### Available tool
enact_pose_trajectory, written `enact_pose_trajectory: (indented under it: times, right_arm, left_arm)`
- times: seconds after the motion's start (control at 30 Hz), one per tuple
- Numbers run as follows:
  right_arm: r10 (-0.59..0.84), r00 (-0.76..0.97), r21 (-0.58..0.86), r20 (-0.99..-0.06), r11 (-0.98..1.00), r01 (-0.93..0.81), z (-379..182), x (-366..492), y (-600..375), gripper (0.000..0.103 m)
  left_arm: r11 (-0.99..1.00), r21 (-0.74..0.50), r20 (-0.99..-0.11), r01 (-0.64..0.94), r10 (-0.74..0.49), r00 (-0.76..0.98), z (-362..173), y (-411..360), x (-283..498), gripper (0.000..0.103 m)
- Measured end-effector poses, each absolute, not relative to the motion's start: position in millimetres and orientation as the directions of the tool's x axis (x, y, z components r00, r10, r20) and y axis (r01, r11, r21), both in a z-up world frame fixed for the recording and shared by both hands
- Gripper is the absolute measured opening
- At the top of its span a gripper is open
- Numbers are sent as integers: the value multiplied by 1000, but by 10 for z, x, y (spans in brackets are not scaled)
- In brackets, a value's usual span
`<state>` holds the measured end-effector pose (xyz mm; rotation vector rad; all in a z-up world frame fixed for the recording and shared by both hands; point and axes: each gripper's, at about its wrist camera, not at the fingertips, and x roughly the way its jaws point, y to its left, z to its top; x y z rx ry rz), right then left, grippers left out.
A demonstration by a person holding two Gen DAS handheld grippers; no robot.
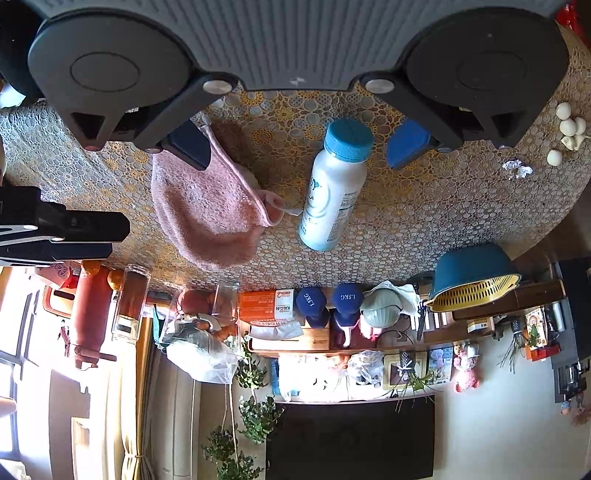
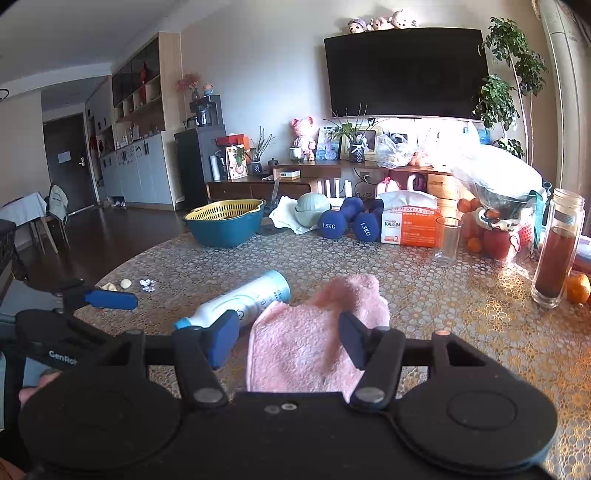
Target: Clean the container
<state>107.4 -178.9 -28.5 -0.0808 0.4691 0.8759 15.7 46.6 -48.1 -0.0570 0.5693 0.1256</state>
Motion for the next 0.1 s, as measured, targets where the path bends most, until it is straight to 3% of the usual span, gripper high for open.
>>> enact_pose_trajectory:
  times: [0.1]
  right_arm:
    - [716,557,138,-422,658,-741,-291,1005,-1812,59]
  left_arm:
    - [990,-14,-547,-141,111,830,-478,446,142,102]
